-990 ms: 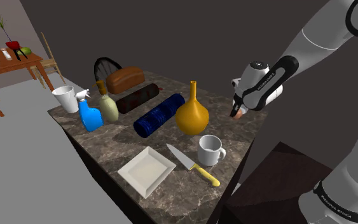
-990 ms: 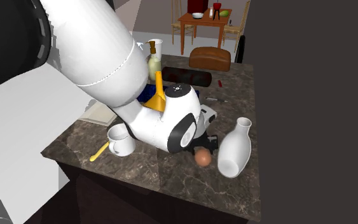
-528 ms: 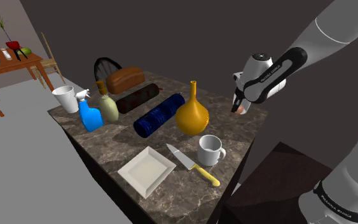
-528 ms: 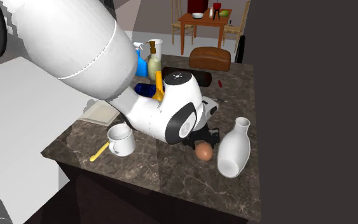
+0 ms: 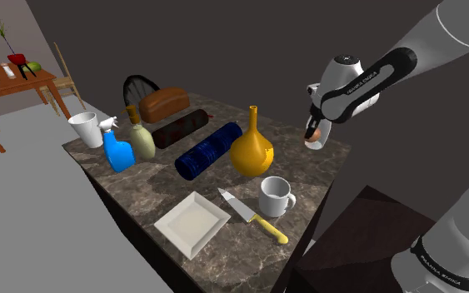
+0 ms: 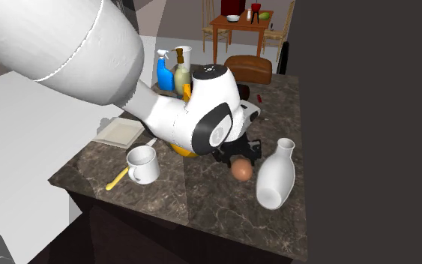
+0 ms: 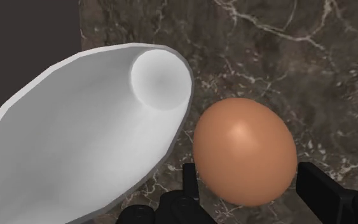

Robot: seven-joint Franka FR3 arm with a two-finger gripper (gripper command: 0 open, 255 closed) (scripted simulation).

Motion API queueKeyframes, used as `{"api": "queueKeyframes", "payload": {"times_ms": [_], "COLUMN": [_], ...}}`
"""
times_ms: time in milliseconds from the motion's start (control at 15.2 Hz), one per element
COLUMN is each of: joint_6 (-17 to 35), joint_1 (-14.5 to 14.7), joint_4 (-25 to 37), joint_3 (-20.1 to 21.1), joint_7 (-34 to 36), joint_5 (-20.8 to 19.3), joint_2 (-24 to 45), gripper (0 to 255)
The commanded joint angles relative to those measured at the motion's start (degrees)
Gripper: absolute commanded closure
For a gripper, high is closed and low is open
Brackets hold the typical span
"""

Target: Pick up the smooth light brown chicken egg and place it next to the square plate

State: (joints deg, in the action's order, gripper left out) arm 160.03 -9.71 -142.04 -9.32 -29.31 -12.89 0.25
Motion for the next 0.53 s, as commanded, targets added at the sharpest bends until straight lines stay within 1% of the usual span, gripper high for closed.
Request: {"api": "queueKeyframes", "payload": {"times_ms": [0,462], "joint_6": [-1.7,-7.5], "joint_1": [0.0,0.3], "joint_4": [0.2,1.8], "joint_3": [0.0,0.2], "joint_7": [-0.4,-1.5], "joint_5": [0.3,1.2], "joint_2": [-1.5,-5.7], "gripper": [255,255]}}
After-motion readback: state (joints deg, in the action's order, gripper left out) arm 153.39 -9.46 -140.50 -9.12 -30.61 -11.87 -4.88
